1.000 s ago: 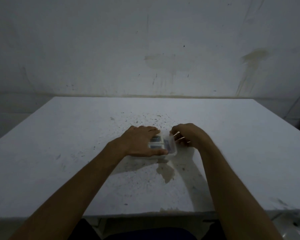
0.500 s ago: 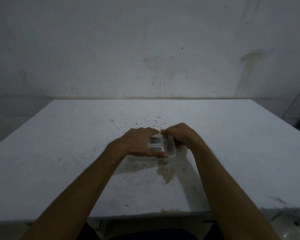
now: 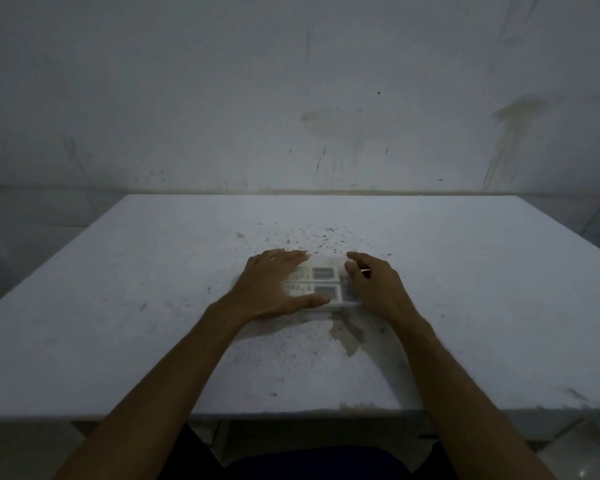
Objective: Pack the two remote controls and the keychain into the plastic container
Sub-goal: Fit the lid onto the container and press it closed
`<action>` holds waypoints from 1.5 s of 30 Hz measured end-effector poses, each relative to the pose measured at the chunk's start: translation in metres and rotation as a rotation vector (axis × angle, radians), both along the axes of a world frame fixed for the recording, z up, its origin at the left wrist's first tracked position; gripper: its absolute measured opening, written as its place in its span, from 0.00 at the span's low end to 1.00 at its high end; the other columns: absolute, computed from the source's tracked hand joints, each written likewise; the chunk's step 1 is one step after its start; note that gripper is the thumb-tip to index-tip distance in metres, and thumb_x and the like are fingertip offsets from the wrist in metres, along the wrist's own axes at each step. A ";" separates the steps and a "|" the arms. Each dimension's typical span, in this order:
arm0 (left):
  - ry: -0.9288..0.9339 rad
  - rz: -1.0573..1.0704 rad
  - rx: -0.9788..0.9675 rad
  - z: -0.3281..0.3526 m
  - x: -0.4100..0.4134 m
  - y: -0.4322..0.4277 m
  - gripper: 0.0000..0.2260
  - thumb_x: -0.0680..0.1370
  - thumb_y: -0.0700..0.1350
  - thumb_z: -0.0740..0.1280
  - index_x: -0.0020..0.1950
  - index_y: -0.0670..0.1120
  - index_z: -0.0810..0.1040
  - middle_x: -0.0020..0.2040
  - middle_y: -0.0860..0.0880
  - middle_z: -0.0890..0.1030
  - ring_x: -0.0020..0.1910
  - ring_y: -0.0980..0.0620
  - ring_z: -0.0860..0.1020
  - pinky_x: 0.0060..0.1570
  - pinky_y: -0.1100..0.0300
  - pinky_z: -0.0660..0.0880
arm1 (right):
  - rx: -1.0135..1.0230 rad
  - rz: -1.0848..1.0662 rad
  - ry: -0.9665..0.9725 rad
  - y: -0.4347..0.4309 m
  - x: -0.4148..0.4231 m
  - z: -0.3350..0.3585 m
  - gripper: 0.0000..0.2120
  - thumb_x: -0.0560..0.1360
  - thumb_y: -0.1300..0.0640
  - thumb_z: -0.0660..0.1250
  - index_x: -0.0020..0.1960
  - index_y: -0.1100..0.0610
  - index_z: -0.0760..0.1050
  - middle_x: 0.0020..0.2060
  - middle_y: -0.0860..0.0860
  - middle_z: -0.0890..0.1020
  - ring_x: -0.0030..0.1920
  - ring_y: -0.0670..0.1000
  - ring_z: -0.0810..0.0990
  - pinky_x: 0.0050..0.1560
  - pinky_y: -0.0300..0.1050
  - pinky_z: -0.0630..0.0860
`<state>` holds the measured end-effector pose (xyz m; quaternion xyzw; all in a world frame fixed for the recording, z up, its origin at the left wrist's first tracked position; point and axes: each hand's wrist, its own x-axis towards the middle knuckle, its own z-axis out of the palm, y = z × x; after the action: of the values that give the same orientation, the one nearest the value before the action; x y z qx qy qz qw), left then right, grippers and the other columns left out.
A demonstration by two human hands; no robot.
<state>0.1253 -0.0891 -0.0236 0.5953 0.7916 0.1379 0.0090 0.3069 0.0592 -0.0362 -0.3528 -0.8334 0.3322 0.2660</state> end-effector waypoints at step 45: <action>-0.440 0.269 0.223 -0.014 0.018 -0.005 0.40 0.77 0.72 0.57 0.82 0.49 0.57 0.82 0.50 0.60 0.78 0.48 0.64 0.74 0.51 0.61 | 0.100 0.026 -0.159 -0.001 -0.002 -0.012 0.30 0.81 0.38 0.47 0.68 0.55 0.73 0.65 0.55 0.79 0.64 0.56 0.77 0.68 0.56 0.72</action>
<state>0.1430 -0.0940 -0.0372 0.4380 0.8224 0.3500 0.0966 0.3045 0.0583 -0.0479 -0.3534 -0.8720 0.2643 0.2118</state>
